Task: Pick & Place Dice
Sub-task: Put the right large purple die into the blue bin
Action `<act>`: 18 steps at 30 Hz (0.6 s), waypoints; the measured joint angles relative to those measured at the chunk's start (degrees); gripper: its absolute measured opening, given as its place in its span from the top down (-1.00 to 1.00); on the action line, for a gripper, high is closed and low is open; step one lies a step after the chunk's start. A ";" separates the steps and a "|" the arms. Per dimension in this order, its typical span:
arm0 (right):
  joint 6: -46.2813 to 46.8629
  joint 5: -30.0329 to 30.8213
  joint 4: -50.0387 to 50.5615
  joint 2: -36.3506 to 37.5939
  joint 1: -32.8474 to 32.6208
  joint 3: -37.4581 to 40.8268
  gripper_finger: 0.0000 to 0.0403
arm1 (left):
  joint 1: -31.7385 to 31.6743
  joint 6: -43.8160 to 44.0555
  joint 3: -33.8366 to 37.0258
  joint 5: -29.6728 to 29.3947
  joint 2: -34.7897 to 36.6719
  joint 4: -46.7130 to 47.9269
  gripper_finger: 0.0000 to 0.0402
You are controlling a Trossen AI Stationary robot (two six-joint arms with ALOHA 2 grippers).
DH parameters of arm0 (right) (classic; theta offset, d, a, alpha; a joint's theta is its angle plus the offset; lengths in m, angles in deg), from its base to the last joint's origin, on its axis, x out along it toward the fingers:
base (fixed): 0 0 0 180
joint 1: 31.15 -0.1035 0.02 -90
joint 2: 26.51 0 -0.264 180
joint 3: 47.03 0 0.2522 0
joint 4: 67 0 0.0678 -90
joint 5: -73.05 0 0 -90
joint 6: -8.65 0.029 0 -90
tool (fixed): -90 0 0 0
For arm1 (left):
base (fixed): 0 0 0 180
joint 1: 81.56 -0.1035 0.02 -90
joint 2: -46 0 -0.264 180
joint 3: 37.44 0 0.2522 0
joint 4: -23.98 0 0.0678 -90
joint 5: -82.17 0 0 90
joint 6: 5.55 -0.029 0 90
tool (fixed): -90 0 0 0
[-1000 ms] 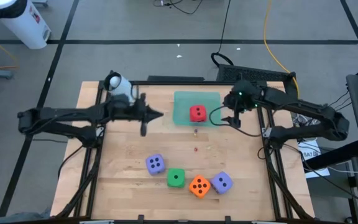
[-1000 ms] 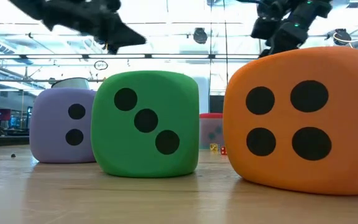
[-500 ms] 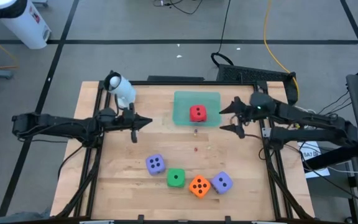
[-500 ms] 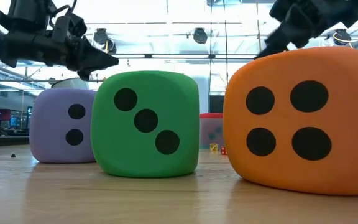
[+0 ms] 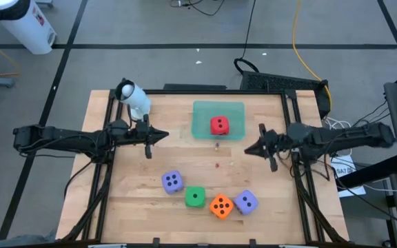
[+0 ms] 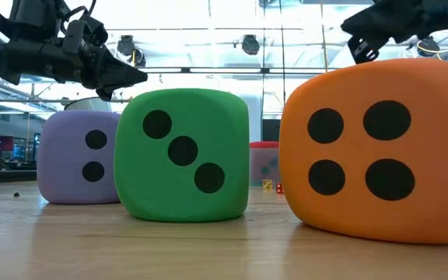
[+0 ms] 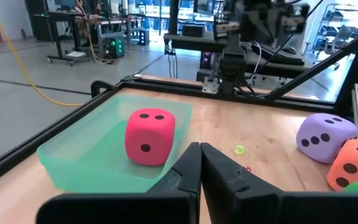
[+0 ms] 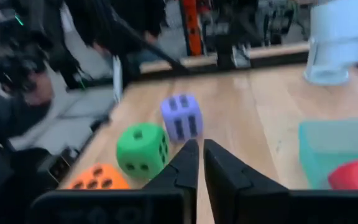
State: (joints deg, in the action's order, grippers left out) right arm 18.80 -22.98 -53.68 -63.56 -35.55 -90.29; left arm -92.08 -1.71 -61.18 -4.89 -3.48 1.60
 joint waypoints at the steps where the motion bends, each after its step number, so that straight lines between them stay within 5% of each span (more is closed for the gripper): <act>1: -0.59 2.85 1.74 -1.31 -2.65 -0.87 0.92 | 0.00 0.00 0.00 0.00 0.00 0.00 0.89; 7: 4.20 15.17 23.18 -12.61 -14.58 -14.94 0.89 | 0.00 -0.08 0.00 0.00 0.00 1.38 0.89; 12: 8.35 12.13 38.08 -23.31 -18.39 -29.06 0.63 | 0.00 -0.35 0.00 0.00 0.00 1.70 0.88; 18: 7.27 6.40 46.90 -34.91 -21.32 -41.27 0.00 | 0.00 -0.33 0.00 -0.01 0.00 1.81 0.88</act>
State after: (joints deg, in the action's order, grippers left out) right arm 26.07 -16.58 -6.78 -98.48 -56.87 -131.56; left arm -92.08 -2.05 -61.18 -4.89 -3.48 3.42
